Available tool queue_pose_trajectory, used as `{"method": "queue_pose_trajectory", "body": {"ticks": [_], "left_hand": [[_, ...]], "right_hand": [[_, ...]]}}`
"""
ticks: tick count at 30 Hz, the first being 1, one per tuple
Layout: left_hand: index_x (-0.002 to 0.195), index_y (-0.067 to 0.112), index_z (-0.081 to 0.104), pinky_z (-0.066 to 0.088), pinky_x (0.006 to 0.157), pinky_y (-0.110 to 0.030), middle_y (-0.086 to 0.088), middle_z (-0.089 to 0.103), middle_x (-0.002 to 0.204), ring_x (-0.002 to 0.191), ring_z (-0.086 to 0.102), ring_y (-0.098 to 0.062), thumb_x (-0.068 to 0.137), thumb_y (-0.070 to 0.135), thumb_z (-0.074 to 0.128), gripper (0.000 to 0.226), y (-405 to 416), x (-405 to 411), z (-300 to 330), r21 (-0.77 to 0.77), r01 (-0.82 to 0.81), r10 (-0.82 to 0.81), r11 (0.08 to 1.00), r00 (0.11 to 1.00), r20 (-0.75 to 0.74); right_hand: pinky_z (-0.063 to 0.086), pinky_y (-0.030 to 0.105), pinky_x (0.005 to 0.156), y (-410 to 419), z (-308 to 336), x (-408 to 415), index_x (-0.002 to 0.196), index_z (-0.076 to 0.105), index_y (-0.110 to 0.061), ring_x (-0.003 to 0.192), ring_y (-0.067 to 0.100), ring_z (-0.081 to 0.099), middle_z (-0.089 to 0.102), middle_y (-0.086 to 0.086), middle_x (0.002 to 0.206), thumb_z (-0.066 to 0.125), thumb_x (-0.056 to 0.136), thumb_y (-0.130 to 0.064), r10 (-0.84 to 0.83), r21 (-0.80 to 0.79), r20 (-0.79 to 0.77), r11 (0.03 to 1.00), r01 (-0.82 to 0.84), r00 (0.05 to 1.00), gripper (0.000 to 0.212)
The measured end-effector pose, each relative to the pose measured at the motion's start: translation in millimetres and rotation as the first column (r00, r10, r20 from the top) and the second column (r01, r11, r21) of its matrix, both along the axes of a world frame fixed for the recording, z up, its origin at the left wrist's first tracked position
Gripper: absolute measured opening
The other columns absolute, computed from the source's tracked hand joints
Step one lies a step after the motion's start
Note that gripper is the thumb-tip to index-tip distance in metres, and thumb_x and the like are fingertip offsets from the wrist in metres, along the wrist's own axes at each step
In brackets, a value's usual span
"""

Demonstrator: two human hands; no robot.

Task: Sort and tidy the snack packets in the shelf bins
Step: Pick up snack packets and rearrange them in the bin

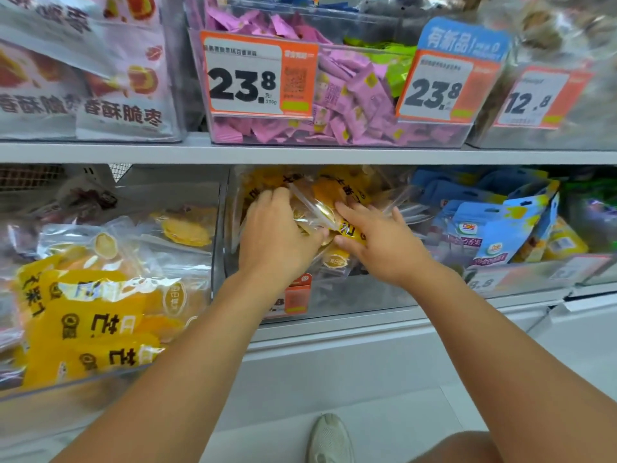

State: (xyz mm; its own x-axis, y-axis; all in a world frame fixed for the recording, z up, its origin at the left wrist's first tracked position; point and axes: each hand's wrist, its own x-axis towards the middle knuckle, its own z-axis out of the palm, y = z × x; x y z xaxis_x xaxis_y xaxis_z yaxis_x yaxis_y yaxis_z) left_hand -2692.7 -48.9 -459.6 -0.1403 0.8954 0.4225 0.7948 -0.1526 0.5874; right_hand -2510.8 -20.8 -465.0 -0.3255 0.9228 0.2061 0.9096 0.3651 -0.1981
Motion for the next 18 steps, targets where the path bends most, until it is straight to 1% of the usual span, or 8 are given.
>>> {"method": "queue_pose_trajectory", "body": {"ticks": [2,4,5,7,9,10,14,18], "left_hand": [[0.138,0.019,0.045,0.043,0.103,-0.036,0.001,0.049,0.136,0.129,0.046,-0.021,0.081,0.048,0.075,0.071,-9,-2,-1,0.013,0.082,-0.079,0.997,0.988,-0.134],[0.149,0.014,0.033,0.035,0.114,-0.038,-0.003,0.040,0.150,0.140,0.034,-0.022,0.087,0.049,0.067,0.079,-16,-6,-2,0.011,0.097,-0.090,0.995,0.951,-0.296],[0.151,0.013,0.030,0.029,0.119,-0.039,-0.004,0.037,0.153,0.143,0.030,-0.023,0.089,0.050,0.064,0.080,-19,-9,-2,0.010,0.091,-0.081,0.996,0.926,-0.368],[0.152,0.016,0.031,0.021,0.123,-0.041,-0.003,0.034,0.157,0.147,0.026,-0.023,0.090,0.057,0.059,0.079,-23,-12,-3,-0.013,0.094,-0.089,0.996,0.876,-0.474],[0.152,0.019,0.031,0.022,0.123,-0.040,-0.002,0.032,0.159,0.149,0.024,-0.021,0.089,0.063,0.056,0.081,-26,-14,-5,-0.062,0.106,-0.123,0.992,0.866,-0.484],[0.152,0.019,0.030,0.024,0.122,-0.040,-0.002,0.031,0.159,0.149,0.023,-0.021,0.089,0.064,0.055,0.081,-28,-14,-6,-0.080,0.109,-0.134,0.991,0.872,-0.472],[0.153,0.019,0.029,0.024,0.122,-0.039,-0.003,0.028,0.161,0.150,0.021,-0.021,0.090,0.065,0.054,0.082,-35,-16,-1,-0.067,0.119,-0.137,0.991,0.872,-0.469],[0.149,0.020,0.035,0.025,0.119,-0.035,0.000,0.034,0.157,0.149,0.023,-0.020,0.091,0.061,0.055,0.073,-49,-22,12,-0.027,0.151,-0.146,0.988,0.871,-0.468]], "right_hand": [[0.000,0.057,0.120,5,8,-9,0.155,0.022,-0.037,0.145,0.019,0.029,0.035,-0.008,0.157,0.037,0.103,-0.050,-0.046,-0.008,0.101,0.999,0.047,0.994,0.056],[-0.002,0.063,0.119,9,13,-16,0.155,0.018,-0.039,0.146,0.020,0.028,0.032,-0.009,0.159,0.032,0.103,-0.053,-0.085,-0.041,0.167,0.995,0.093,0.982,0.056],[-0.004,0.066,0.117,10,13,-17,0.155,0.015,-0.040,0.147,0.021,0.027,0.030,-0.010,0.160,0.031,0.102,-0.057,-0.099,-0.048,0.192,0.993,0.110,0.976,0.059],[-0.006,0.069,0.115,5,11,-18,0.155,0.016,-0.039,0.145,0.020,0.031,0.033,-0.010,0.157,0.028,0.096,-0.068,-0.119,0.031,0.191,0.993,0.115,0.974,0.067],[-0.005,0.067,0.115,-6,9,-15,0.155,0.018,-0.036,0.145,0.018,0.030,0.035,-0.009,0.155,0.029,0.091,-0.075,-0.114,0.120,0.157,0.988,0.096,0.981,0.075],[-0.004,0.065,0.117,-12,8,-13,0.156,0.017,-0.035,0.147,0.017,0.025,0.030,-0.008,0.158,0.031,0.091,-0.076,-0.102,0.126,0.140,0.988,0.085,0.985,0.078],[-0.003,0.058,0.120,-31,12,-5,0.159,0.008,-0.034,0.154,0.016,0.007,0.009,-0.008,0.167,0.040,0.092,-0.070,-0.070,0.060,0.067,0.996,0.066,0.995,0.083],[-0.002,0.051,0.121,-46,21,-9,0.159,0.013,-0.030,0.153,0.015,0.010,0.013,-0.006,0.166,0.049,0.093,-0.062,-0.057,0.095,-0.029,0.994,0.059,0.998,0.082]]}}
